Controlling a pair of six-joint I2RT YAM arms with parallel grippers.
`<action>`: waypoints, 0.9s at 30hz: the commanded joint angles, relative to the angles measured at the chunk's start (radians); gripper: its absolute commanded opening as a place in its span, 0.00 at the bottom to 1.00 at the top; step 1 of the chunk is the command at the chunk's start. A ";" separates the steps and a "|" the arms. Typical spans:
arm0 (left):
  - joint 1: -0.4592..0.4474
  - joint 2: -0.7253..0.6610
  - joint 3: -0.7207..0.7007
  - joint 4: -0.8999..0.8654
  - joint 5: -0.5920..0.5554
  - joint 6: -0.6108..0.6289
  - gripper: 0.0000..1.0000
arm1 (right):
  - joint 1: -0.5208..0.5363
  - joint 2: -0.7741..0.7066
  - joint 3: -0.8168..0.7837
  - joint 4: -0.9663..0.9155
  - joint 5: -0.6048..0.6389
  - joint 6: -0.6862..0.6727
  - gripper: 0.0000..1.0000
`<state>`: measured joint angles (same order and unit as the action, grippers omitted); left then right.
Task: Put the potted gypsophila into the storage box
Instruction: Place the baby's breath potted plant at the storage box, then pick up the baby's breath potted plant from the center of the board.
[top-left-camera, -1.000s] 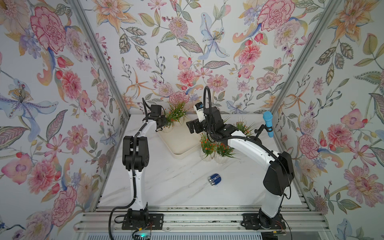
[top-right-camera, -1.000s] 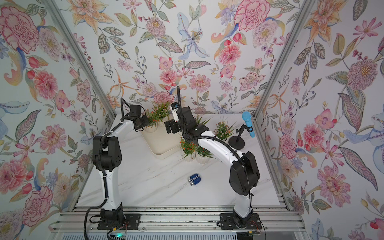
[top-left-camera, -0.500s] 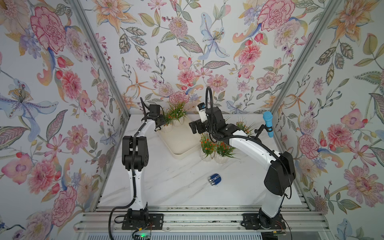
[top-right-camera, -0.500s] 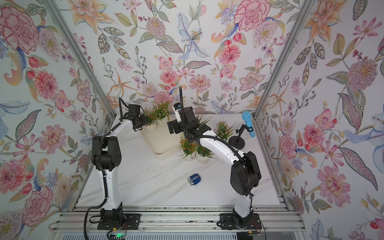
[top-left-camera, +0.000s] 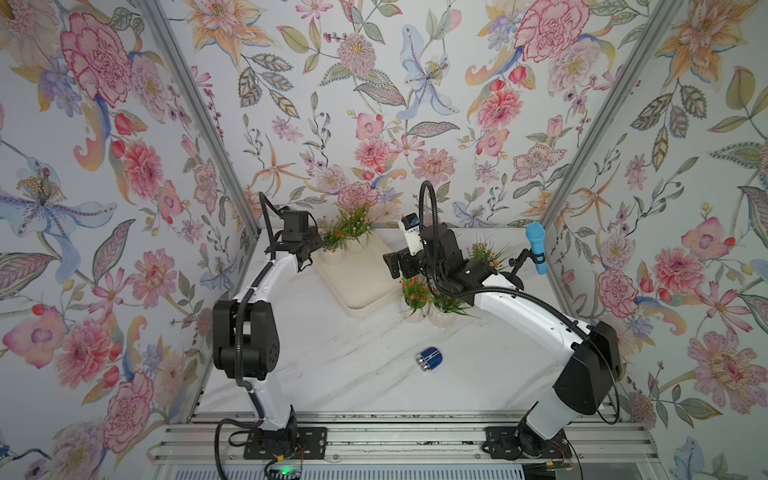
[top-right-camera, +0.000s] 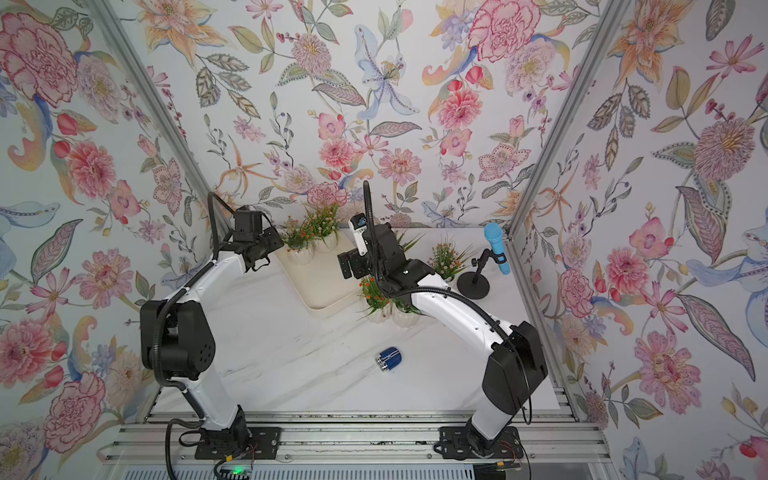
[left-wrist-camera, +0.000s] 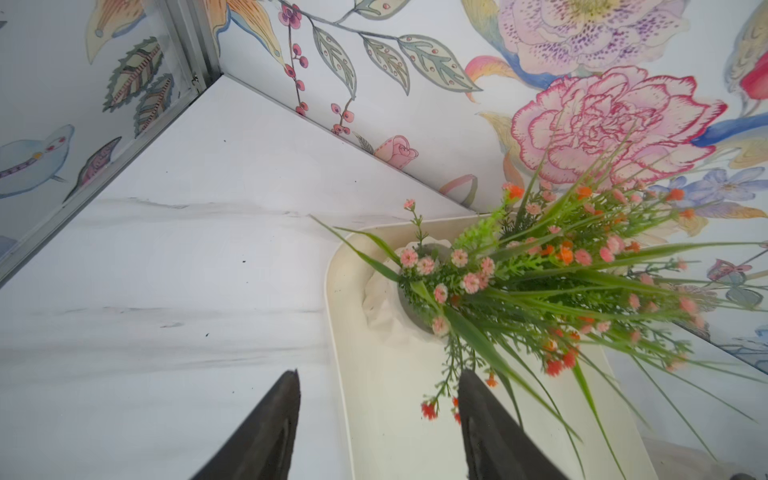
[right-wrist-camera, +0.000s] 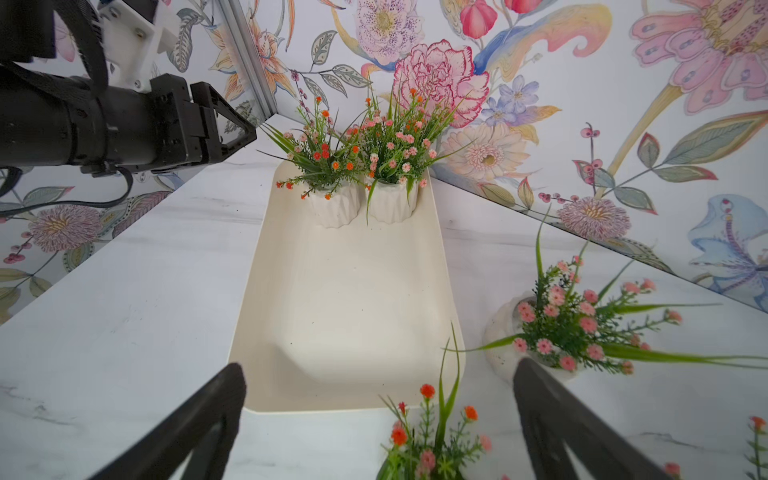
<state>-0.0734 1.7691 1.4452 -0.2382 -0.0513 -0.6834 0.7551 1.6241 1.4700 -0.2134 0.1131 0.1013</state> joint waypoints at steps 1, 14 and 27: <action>-0.018 -0.110 -0.110 0.056 0.004 0.011 0.64 | 0.018 -0.075 -0.070 0.005 0.041 0.012 1.00; -0.279 -0.416 -0.362 -0.059 -0.013 -0.072 0.62 | 0.121 -0.422 -0.378 -0.095 0.187 0.152 1.00; -0.589 -0.428 -0.582 0.073 0.021 -0.308 0.54 | 0.245 -0.763 -0.593 -0.291 0.365 0.310 1.00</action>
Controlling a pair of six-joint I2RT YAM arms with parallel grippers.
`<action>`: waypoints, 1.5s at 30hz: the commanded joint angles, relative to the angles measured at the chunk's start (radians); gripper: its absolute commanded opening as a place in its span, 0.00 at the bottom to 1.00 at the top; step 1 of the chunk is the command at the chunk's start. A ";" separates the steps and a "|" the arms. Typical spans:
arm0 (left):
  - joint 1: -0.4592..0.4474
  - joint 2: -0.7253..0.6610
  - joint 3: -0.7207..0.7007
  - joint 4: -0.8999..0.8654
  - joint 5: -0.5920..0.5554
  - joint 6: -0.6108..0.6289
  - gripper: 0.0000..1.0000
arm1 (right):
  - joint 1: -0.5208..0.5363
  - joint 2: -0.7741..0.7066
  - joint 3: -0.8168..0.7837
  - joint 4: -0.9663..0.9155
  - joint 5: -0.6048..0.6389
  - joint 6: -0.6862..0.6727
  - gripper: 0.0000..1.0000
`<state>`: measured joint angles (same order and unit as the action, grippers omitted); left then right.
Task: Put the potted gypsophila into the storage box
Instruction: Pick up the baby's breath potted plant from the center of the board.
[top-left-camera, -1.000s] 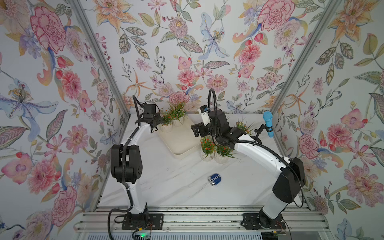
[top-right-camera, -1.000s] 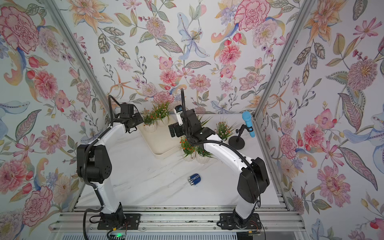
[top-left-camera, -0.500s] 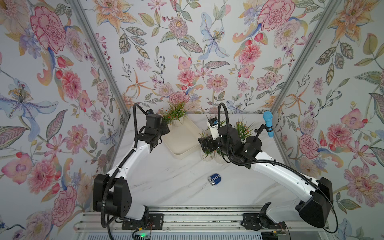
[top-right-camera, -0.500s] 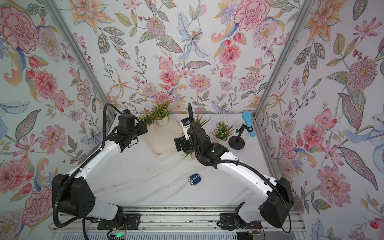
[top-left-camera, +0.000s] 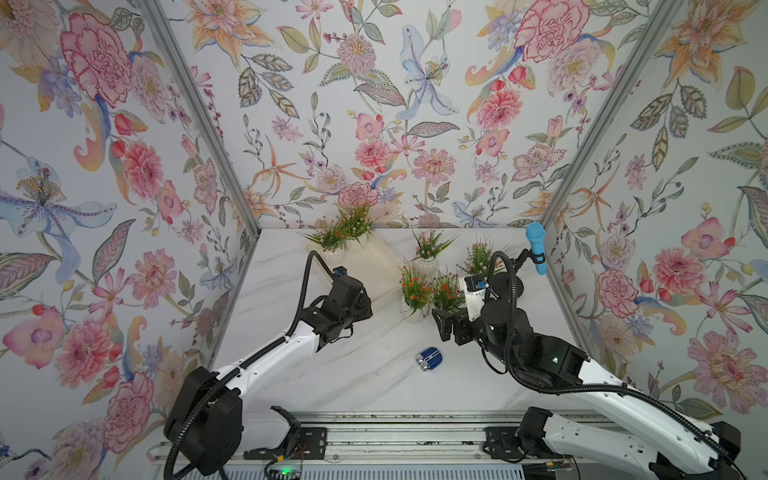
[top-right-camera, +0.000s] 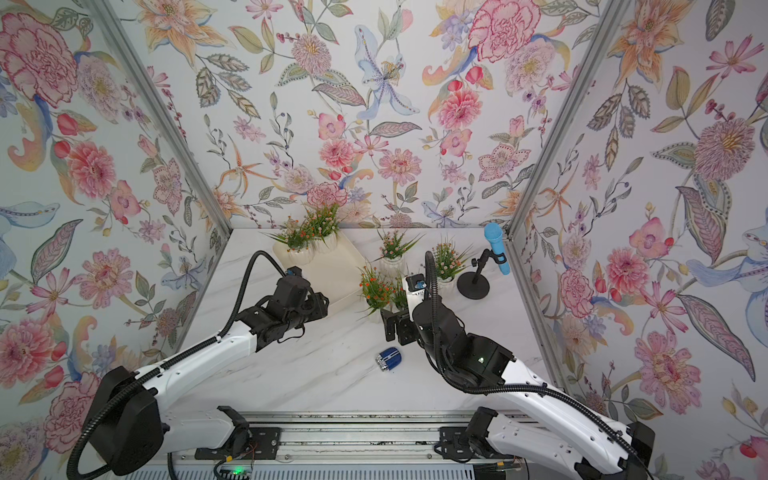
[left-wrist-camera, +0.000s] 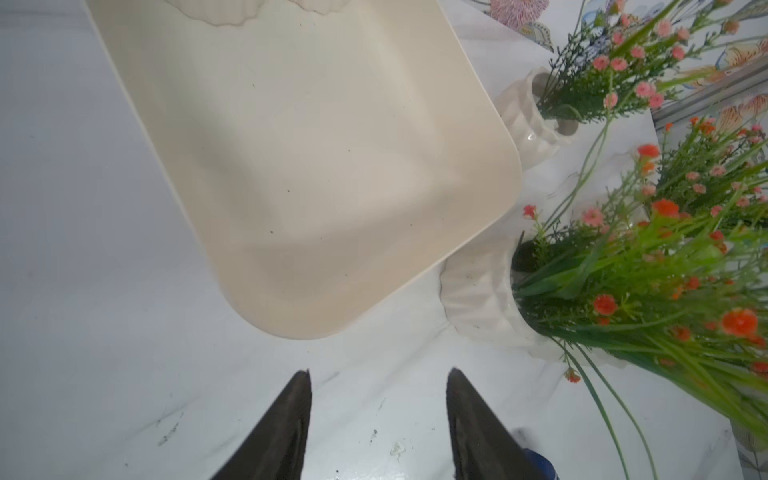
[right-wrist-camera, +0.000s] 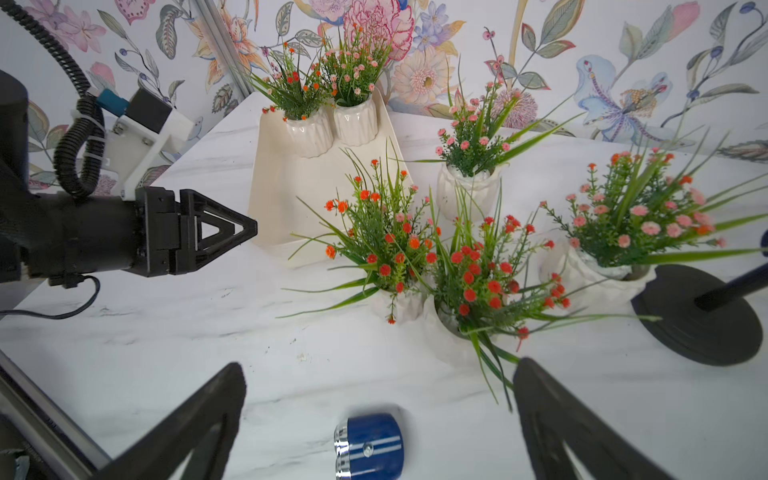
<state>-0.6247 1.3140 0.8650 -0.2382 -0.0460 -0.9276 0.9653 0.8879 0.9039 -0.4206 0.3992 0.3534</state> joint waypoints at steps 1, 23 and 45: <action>-0.049 0.042 -0.001 0.085 0.020 -0.069 0.54 | 0.051 -0.036 -0.037 -0.092 0.088 0.071 1.00; -0.119 0.421 0.261 0.096 0.091 0.021 0.51 | 0.353 0.019 -0.076 -0.116 0.354 0.273 1.00; -0.144 0.612 0.469 -0.089 -0.003 0.173 0.35 | 0.260 -0.133 -0.067 -0.116 0.427 0.179 1.00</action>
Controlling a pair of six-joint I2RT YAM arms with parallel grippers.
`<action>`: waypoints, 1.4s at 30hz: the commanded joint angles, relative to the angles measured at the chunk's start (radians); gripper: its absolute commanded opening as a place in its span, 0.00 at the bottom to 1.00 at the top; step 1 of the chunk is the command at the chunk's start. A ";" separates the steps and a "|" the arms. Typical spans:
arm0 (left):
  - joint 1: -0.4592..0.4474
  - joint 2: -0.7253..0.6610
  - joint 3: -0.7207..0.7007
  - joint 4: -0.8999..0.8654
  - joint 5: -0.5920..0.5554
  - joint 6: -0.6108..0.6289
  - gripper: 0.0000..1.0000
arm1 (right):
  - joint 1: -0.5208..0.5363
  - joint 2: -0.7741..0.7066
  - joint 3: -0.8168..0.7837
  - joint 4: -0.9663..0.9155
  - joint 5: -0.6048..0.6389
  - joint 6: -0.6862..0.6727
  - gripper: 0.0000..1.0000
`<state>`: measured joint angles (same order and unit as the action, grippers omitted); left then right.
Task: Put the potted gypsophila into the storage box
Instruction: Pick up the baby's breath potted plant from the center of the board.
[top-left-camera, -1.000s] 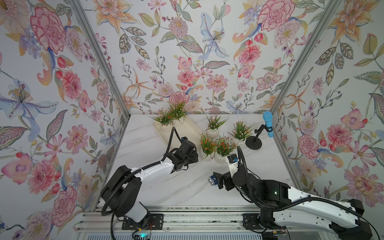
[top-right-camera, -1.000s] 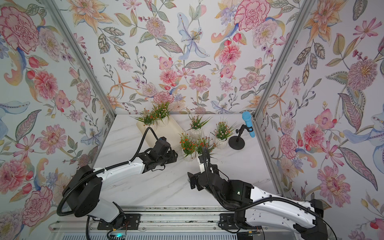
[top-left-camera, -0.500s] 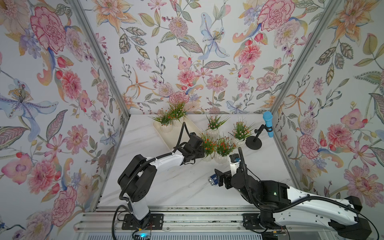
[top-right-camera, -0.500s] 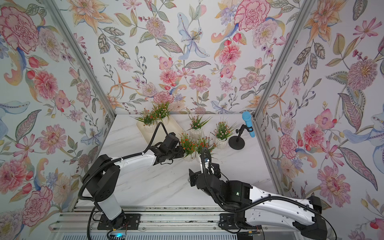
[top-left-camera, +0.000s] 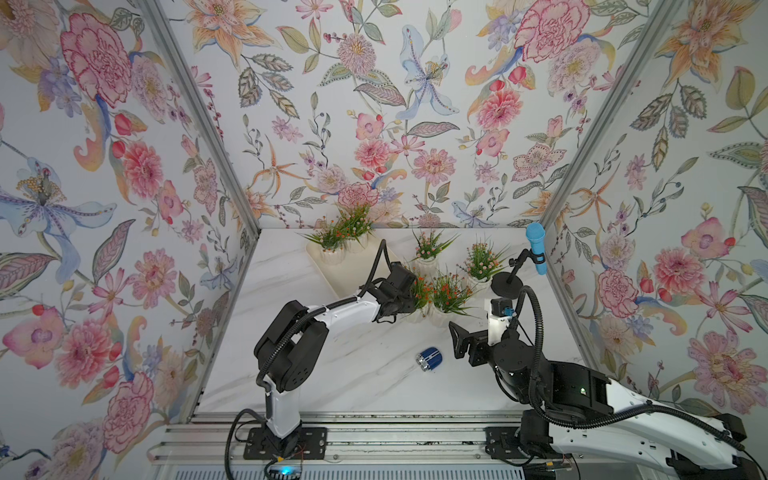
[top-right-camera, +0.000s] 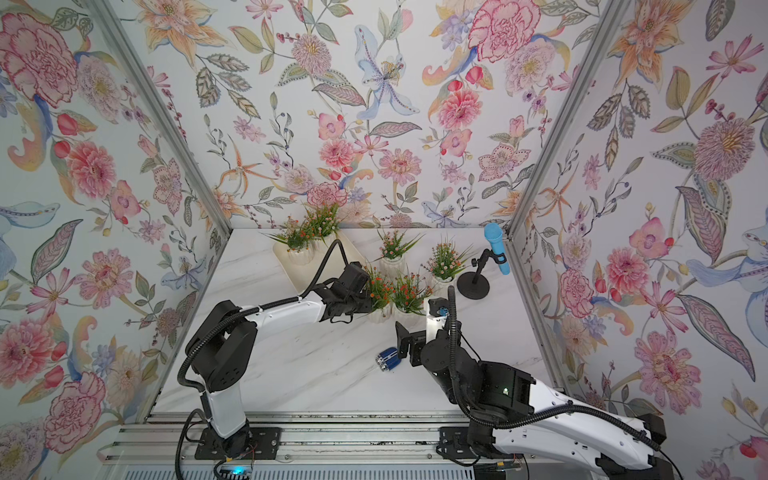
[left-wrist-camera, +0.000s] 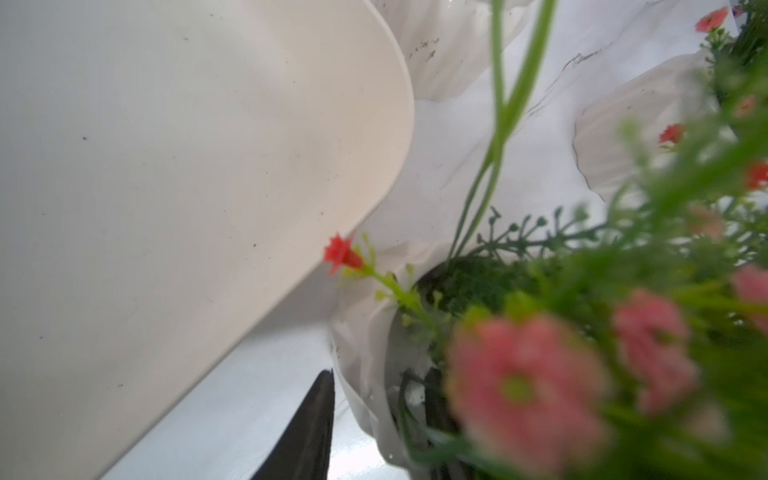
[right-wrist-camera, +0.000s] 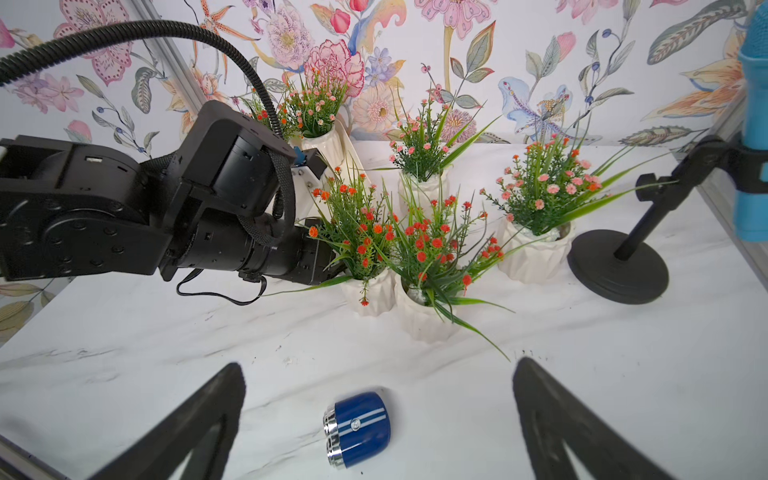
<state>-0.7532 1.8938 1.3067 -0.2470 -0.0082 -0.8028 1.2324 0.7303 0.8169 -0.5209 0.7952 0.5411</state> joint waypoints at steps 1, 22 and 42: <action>-0.017 0.042 0.037 -0.091 -0.047 0.055 0.33 | -0.011 0.038 0.021 -0.016 0.029 -0.009 1.00; -0.028 0.032 0.105 -0.182 -0.133 0.127 0.00 | -0.050 0.114 0.061 -0.016 0.029 -0.039 1.00; 0.058 -0.282 0.083 -0.113 -0.060 0.056 0.00 | -0.329 0.271 0.229 0.218 -0.208 -0.315 1.00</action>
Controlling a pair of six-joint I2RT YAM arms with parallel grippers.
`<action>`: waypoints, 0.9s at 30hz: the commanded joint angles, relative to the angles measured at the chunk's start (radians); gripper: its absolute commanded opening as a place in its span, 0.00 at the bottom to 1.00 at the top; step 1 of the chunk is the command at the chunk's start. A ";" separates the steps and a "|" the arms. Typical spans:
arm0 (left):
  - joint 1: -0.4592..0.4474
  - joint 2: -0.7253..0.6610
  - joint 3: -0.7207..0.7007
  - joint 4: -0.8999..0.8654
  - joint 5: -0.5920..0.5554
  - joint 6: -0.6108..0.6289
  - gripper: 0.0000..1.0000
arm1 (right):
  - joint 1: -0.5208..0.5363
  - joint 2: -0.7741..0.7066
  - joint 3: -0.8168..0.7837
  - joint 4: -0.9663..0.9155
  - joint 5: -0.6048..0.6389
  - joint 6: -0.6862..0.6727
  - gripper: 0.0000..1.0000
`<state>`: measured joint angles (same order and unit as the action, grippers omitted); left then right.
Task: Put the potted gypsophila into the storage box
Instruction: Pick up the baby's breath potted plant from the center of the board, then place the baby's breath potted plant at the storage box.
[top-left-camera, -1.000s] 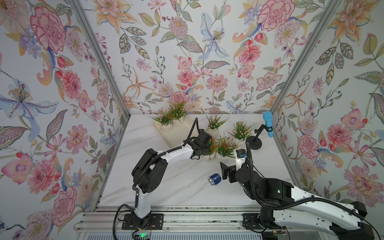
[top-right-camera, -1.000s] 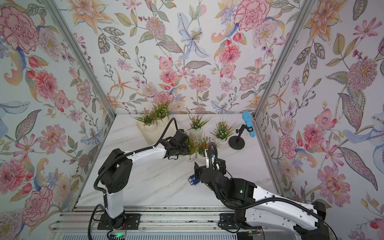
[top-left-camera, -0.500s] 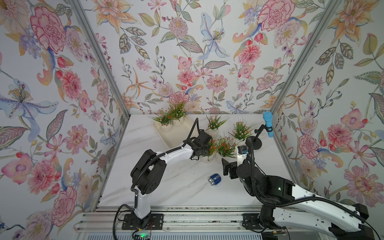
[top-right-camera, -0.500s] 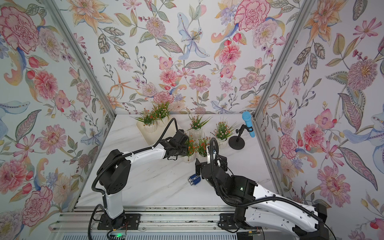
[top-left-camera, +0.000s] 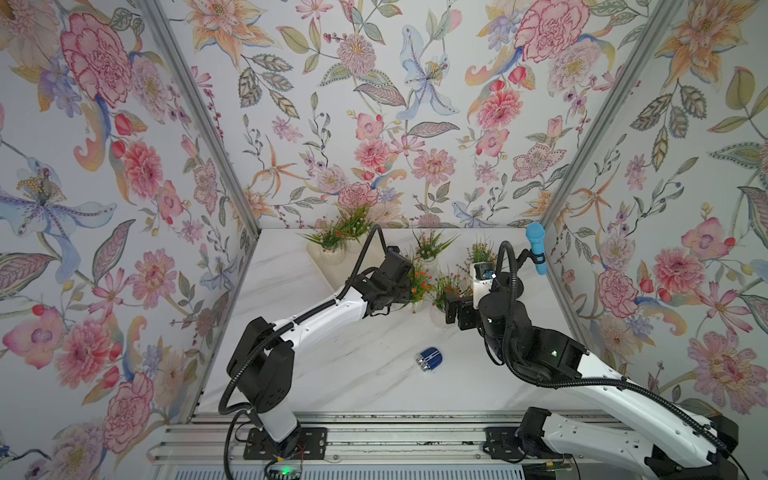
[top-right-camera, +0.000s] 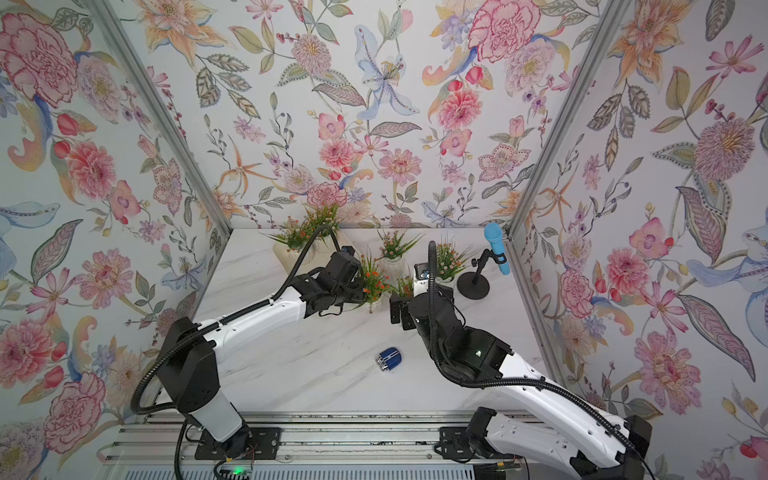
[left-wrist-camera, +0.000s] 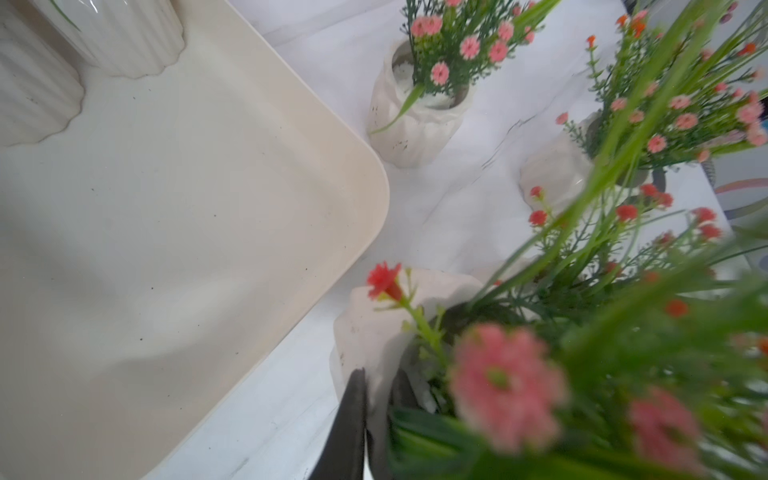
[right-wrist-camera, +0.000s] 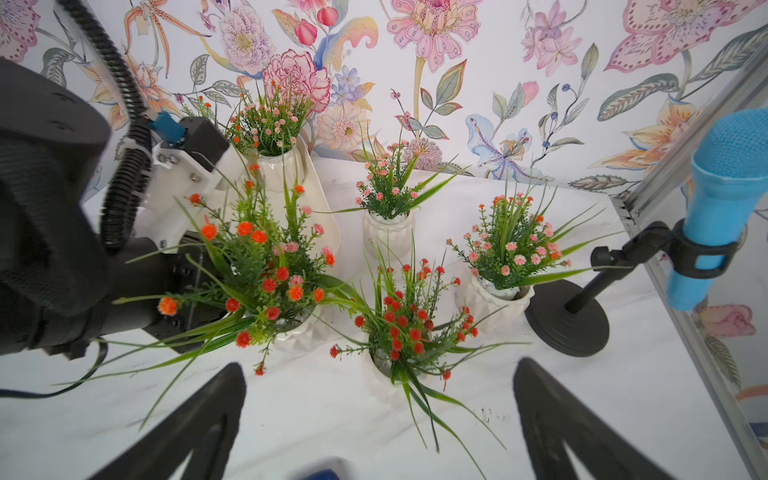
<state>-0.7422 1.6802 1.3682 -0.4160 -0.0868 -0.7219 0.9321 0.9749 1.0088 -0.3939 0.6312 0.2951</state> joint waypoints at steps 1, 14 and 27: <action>0.064 -0.072 0.028 0.063 0.032 -0.026 0.00 | -0.045 0.040 0.041 0.111 -0.051 -0.078 1.00; 0.337 0.159 0.220 0.158 0.188 0.026 0.00 | -0.245 0.392 0.250 0.325 -0.282 -0.115 1.00; 0.455 0.502 0.551 0.095 0.250 0.051 0.00 | -0.315 0.689 0.520 0.322 -0.378 -0.120 1.00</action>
<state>-0.2951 2.1700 1.8233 -0.3496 0.1257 -0.6888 0.6422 1.6371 1.4773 -0.0868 0.2836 0.1902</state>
